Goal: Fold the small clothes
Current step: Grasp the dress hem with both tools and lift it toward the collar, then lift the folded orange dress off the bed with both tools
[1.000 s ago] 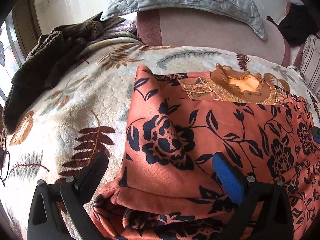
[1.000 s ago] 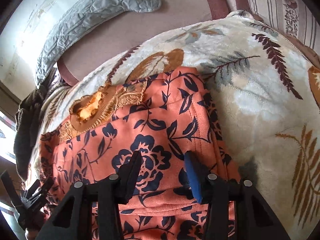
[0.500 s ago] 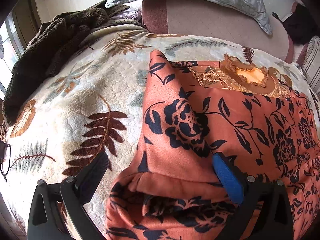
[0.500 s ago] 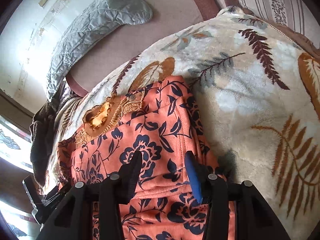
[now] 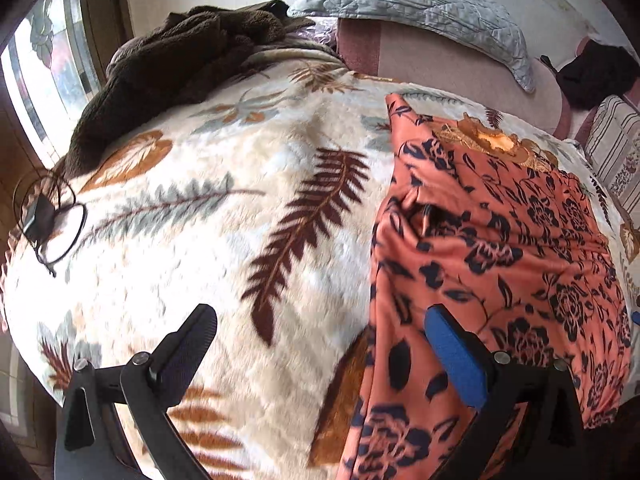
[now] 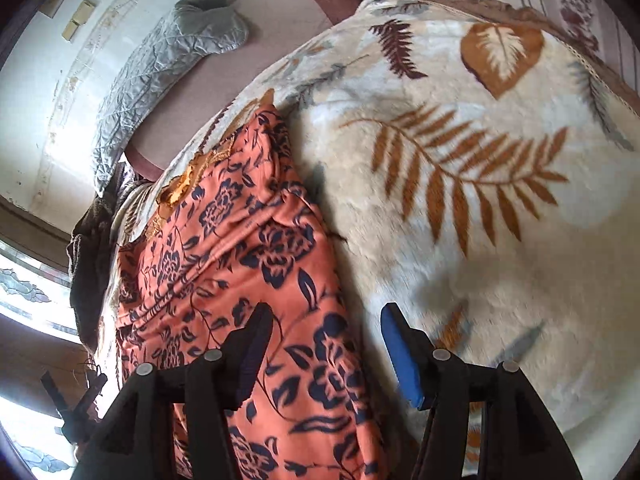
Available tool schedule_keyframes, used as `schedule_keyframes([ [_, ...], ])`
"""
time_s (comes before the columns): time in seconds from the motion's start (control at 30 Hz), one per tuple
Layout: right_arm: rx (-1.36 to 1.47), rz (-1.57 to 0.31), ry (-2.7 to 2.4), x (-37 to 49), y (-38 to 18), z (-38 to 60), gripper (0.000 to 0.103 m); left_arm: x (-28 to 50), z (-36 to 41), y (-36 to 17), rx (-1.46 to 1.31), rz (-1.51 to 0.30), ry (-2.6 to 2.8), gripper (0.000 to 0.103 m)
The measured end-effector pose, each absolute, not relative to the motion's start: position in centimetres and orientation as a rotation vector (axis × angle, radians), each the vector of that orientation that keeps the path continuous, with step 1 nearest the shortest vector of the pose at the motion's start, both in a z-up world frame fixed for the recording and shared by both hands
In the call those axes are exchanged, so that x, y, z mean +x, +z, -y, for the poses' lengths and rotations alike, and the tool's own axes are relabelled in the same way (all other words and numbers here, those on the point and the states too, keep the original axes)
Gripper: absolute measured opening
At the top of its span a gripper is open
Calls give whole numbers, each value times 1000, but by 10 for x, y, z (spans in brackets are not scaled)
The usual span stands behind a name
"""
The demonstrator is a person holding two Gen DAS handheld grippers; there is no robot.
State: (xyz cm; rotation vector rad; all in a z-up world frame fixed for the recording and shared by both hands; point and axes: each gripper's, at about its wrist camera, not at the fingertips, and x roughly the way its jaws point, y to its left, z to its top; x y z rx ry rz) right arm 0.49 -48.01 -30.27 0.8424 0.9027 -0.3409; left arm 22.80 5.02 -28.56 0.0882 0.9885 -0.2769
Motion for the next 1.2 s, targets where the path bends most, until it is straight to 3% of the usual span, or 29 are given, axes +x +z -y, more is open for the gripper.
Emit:
schedule_keyframes([
  [0.5, 835, -1104, -334, -51, -328, 412, 60, 141, -77, -328, 64, -1237, -368, 103],
  [0.53, 840, -1110, -339, -52, -331, 411, 60, 139, -77, -330, 54, -1240, -380, 99],
  [0.6, 840, -1126, -349, -53, -336, 408, 60, 136, -76, -334, 29, -1266, -412, 80],
  [0.67, 839, -1142, -348, -52, -340, 404, 61, 136, -75, -341, 15, -1294, -414, 44],
  [0.83, 826, -1192, -365, -51, -353, 396, 62, 133, -72, -344, 19, -1296, -415, 42],
  [0.93, 856, -1206, -373, -53, -361, 395, 62, 131, -72, -346, 18, -1317, -454, 53],
  [1.0, 836, -1217, -371, -53, -363, 393, 62, 125, -65, -346, 43, -1308, -474, 52],
  [1.03, 828, -1213, -369, -53, -363, 391, 61, 121, -61, -345, 46, -1302, -494, 49],
  [1.07, 825, -1207, -363, -55, -364, 390, 58, 118, -59, -344, 42, -1298, -519, 33],
  [1.13, 829, -1209, -345, -57, -365, 387, 37, 115, -55, -341, 62, -1285, -519, 19],
  [1.17, 831, -1205, -336, -58, -365, 387, 33, 114, -55, -341, 63, -1282, -517, 10],
  [1.2, 825, -1205, -330, -60, -363, 386, 23, 114, -56, -339, 46, -1281, -526, 9],
])
